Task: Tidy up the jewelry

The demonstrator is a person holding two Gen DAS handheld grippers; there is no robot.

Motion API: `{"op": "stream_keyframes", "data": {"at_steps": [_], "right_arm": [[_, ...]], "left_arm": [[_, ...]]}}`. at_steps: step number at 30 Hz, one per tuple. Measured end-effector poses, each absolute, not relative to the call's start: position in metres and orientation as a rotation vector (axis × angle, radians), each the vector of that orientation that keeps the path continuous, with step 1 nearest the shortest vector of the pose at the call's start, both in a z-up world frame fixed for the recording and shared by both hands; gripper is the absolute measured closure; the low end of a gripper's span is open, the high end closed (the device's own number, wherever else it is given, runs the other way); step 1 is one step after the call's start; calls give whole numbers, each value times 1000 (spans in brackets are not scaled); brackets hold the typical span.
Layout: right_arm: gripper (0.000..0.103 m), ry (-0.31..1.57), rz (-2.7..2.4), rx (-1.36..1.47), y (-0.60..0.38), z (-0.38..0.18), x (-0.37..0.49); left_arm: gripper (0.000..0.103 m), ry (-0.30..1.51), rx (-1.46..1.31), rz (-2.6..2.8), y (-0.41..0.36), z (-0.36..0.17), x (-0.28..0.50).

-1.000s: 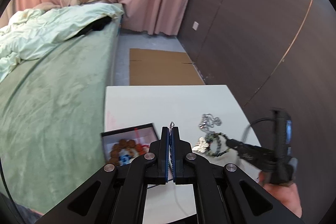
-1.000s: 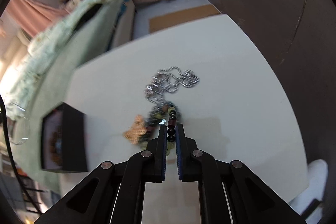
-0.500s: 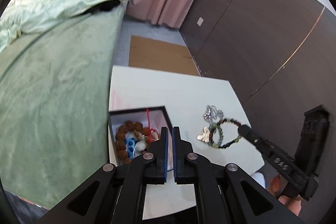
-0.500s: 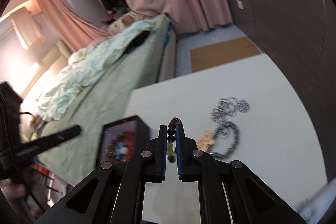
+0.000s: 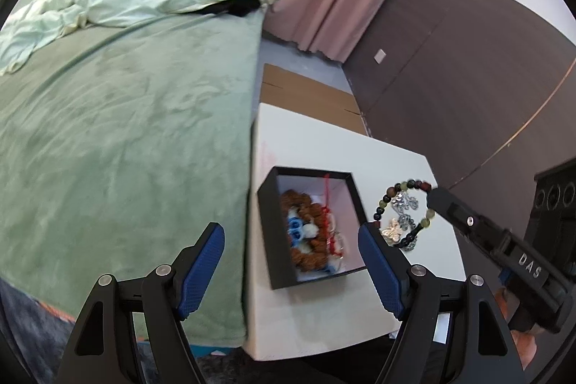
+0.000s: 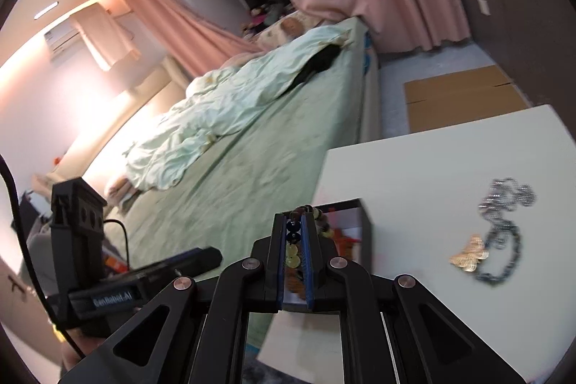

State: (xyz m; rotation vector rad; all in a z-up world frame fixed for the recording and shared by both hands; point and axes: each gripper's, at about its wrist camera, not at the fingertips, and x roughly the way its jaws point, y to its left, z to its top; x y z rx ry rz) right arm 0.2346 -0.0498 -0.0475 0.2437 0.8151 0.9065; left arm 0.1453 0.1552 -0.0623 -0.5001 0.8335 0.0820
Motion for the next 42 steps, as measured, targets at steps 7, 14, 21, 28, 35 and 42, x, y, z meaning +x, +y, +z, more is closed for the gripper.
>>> {"op": "stream_keyframes", "data": {"at_steps": [7, 14, 21, 28, 35, 42], "right_arm": [[59, 956, 735, 114, -36, -79, 249], [39, 933, 719, 238, -88, -74, 255], [38, 947, 689, 347, -137, -75, 262], [26, 951, 634, 401, -182, -78, 265], [26, 1019, 567, 454, -207, -96, 280], [26, 1081, 489, 521, -235, -113, 293]], "left_arm": [[26, 835, -483, 109, 157, -63, 138], [16, 816, -453, 106, 146, -51, 132], [16, 827, -409, 99, 125, -43, 133], [15, 840, -372, 66, 98, -38, 148], [15, 865, -297, 34, 67, -29, 167], [15, 907, -223, -23, 32, -37, 196]]}}
